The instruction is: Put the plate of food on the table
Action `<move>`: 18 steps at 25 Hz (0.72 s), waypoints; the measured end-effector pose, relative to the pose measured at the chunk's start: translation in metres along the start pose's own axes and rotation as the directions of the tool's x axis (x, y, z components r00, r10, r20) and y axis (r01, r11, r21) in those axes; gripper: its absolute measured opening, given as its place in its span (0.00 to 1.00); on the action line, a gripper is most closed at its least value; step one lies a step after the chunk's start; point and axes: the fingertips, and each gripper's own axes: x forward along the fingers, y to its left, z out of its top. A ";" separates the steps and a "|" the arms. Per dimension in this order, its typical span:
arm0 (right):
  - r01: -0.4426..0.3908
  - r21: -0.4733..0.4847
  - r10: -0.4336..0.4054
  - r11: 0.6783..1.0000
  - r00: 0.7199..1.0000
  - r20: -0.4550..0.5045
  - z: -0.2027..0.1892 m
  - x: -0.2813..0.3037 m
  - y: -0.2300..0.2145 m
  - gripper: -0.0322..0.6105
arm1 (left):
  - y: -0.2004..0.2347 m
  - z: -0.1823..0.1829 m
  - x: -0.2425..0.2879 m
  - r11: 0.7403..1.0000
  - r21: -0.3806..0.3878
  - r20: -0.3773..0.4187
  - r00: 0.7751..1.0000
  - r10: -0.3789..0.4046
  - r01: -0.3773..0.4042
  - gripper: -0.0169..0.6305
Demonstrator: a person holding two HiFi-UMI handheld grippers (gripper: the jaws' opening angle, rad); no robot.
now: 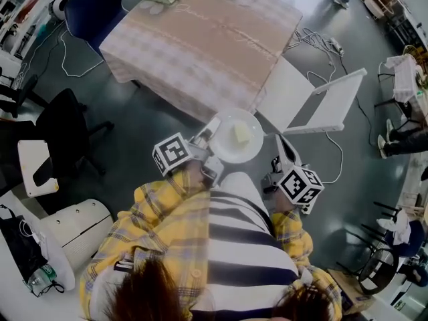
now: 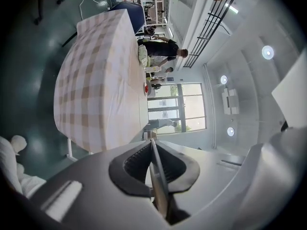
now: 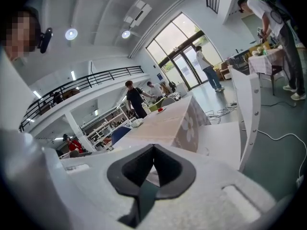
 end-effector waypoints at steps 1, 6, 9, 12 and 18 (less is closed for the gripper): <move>0.001 0.001 -0.001 1.000 1.000 -0.003 0.003 0.005 -0.002 0.05 | 0.002 0.004 0.002 1.000 -0.001 0.006 1.000 0.005 -0.005 0.04; -0.007 -0.003 0.007 1.000 1.000 -0.005 0.020 0.031 -0.010 0.05 | 0.008 0.022 0.019 1.000 -0.009 0.038 0.999 0.020 -0.020 0.04; -0.027 -0.015 0.027 1.000 0.999 -0.022 0.030 0.051 -0.012 0.05 | 0.011 0.032 0.033 1.000 -0.016 0.063 0.998 0.025 -0.024 0.04; -0.050 -0.019 0.049 0.999 0.998 -0.036 0.043 0.073 -0.017 0.05 | 0.013 0.047 0.054 0.999 -0.020 0.092 0.995 0.032 -0.031 0.04; -0.093 -0.033 0.090 0.995 0.993 -0.078 0.072 0.115 -0.032 0.05 | 0.010 0.074 0.099 0.999 -0.016 0.158 0.987 0.039 -0.037 0.04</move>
